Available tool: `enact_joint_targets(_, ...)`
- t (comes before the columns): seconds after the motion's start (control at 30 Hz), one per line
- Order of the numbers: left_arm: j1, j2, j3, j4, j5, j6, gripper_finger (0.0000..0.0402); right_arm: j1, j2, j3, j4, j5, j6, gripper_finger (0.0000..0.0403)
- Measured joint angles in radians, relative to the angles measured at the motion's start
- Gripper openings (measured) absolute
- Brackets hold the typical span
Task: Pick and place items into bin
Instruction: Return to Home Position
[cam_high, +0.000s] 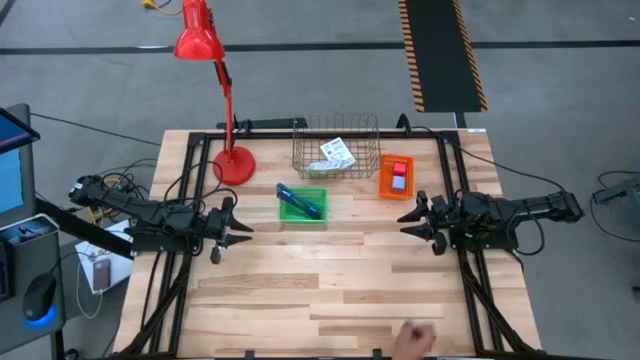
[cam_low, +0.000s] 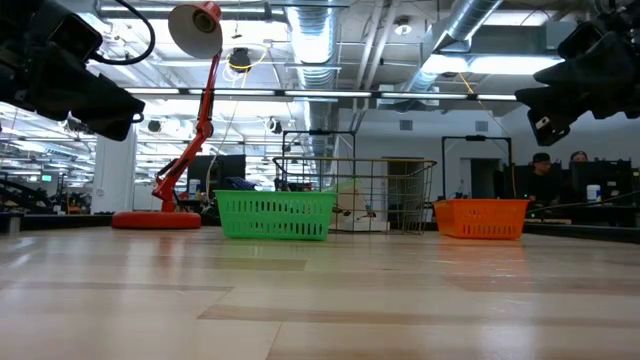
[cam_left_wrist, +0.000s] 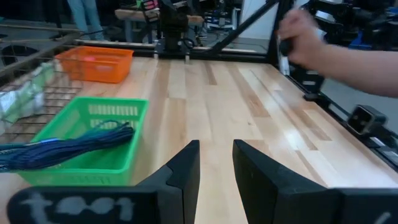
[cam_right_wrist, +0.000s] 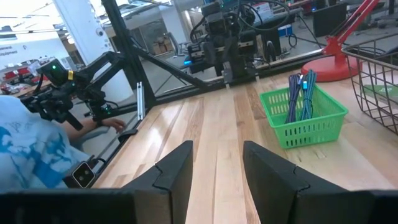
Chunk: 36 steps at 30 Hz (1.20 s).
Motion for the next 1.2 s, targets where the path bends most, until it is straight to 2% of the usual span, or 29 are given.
enact_joint_targets(0.23,0.000,0.000,0.000,-0.009,0.087,-0.004,0.0084,0.000,0.000,0.000,0.000,0.000,0.000,0.0139)
enact_joint_targets(1.2,0.000,0.000,0.000,-0.011,0.087,-0.007,0.0084,0.000,0.000,0.000,0.000,0.000,0.000,0.0139)
